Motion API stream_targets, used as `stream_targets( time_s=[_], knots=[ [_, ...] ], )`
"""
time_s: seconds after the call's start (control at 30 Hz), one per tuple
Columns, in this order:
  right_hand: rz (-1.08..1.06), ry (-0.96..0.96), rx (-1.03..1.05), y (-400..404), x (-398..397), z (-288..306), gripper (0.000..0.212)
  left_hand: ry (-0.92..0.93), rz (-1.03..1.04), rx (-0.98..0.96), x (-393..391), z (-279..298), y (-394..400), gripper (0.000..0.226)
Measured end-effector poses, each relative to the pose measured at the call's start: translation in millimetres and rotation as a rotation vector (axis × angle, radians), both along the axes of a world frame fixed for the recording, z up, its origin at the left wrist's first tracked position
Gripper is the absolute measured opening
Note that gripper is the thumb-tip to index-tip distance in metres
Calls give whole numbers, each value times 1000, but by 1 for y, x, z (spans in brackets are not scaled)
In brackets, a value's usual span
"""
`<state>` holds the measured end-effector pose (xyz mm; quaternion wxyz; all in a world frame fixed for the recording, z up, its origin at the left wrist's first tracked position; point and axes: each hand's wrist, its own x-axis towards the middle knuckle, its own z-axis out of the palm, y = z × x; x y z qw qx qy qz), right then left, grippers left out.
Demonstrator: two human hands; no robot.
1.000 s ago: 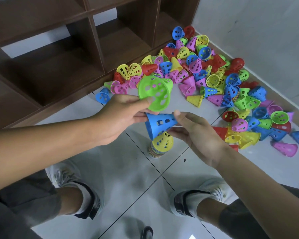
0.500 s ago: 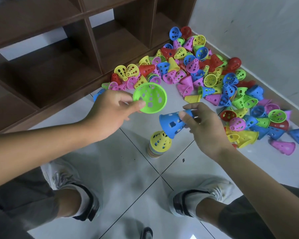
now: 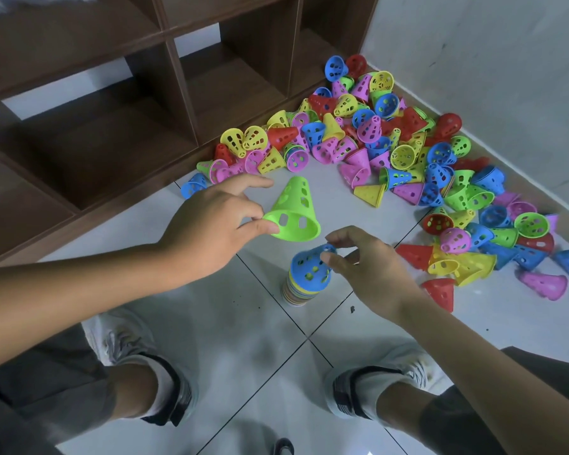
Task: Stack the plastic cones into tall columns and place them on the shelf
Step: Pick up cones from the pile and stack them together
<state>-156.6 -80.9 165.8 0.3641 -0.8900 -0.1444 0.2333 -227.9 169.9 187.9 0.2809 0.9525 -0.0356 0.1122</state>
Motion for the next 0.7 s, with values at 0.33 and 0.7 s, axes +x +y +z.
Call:
stream_targets(
  time_s=[0.33,0.7],
  knots=[
    [-125,512,536,18,-1,30,58,-217,-207,312,-2,-4,-5,41],
    [-103,82,256,3,3,9,38,-85,-167,409,-6,-13,-1,60]
  ],
)
